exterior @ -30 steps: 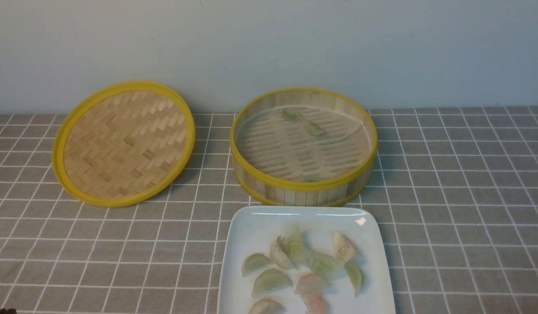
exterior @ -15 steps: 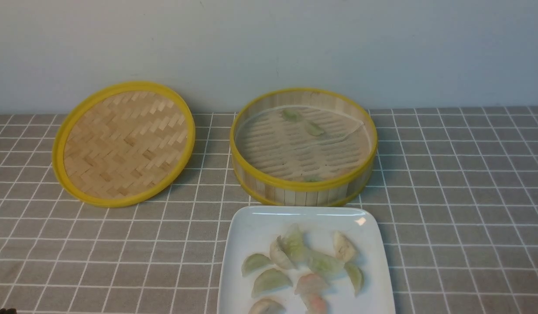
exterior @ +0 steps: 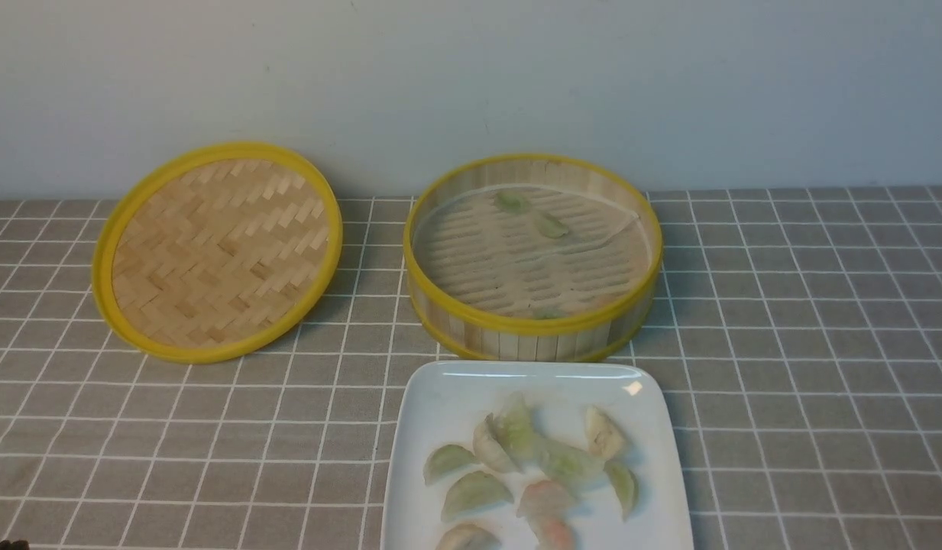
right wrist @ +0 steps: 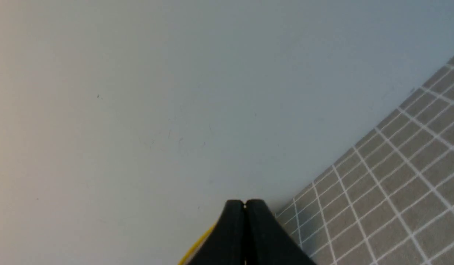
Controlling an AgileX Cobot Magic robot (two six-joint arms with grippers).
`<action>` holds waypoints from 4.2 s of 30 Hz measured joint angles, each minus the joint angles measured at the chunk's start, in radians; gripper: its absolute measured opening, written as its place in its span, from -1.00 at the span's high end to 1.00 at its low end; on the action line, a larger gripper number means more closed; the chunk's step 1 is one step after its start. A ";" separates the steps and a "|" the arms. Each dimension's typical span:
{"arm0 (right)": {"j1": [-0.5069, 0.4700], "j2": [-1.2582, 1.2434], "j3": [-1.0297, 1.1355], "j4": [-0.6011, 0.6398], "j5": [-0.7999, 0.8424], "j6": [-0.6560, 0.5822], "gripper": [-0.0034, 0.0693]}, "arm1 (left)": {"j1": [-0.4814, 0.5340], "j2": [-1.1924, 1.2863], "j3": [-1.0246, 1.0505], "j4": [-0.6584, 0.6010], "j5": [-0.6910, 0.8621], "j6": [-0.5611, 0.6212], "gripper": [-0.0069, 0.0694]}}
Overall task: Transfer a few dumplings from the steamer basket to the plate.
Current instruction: Use the right arm to grab a dumpling from inside the steamer
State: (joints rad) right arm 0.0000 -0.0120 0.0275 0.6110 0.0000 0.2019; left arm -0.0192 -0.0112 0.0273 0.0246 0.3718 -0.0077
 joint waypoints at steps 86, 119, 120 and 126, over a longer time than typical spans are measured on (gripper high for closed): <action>0.522 2.235 -2.086 -0.574 1.233 0.044 0.94 | 0.000 0.000 0.000 0.000 0.001 0.000 0.83; 0.516 2.352 -2.058 -0.594 1.207 0.023 -0.57 | 0.000 0.000 0.000 0.000 0.001 0.000 0.83; 0.516 2.357 -2.058 -0.593 1.203 0.024 -0.56 | 0.000 0.000 0.000 0.000 0.001 0.000 0.83; 0.516 2.358 -2.058 -0.583 1.206 0.024 -0.08 | 0.000 0.000 0.000 0.000 0.001 0.000 0.83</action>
State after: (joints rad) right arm 0.5155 2.3458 -2.0308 0.0276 1.2061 0.2261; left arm -0.0192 -0.0112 0.0273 0.0246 0.3727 -0.0077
